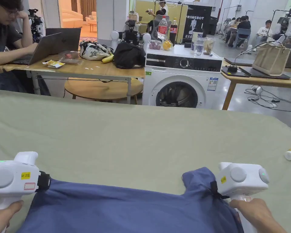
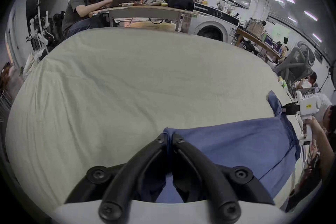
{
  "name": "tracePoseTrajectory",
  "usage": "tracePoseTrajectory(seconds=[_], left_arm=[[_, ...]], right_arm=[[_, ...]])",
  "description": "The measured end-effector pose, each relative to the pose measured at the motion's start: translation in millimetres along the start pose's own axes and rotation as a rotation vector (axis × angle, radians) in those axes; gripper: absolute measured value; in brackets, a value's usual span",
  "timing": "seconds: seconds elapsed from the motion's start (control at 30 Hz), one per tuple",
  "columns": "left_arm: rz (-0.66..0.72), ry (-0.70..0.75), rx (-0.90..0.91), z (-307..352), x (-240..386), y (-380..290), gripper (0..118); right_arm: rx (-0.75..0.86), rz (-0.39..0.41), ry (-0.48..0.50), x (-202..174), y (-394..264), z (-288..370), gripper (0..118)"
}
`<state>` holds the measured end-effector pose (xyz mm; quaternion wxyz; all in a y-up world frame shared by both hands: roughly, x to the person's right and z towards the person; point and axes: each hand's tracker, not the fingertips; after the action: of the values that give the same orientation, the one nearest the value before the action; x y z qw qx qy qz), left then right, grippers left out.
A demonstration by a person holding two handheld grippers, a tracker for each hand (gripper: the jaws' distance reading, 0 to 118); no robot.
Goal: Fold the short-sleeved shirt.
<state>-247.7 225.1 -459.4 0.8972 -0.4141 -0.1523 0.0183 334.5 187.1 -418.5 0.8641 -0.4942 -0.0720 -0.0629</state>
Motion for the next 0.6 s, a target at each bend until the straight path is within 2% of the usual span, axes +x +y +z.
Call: tracePoseTrajectory(seconds=[0.07, 0.2, 0.6], left_arm=[[0.002, -0.002, 0.002, 4, -1, -1, 0], [0.005, -0.004, 0.022, 20, -2, -5, 0], [0.063, -0.043, 0.145, 100, -9, -42, 0]], right_arm=[[0.040, 0.032, -0.013, -2, -3, 10, 0], [0.148, -0.046, 0.032, -1, -12, 48, 0], [0.295, -0.033, 0.046, 2, -78, 170, 0]])
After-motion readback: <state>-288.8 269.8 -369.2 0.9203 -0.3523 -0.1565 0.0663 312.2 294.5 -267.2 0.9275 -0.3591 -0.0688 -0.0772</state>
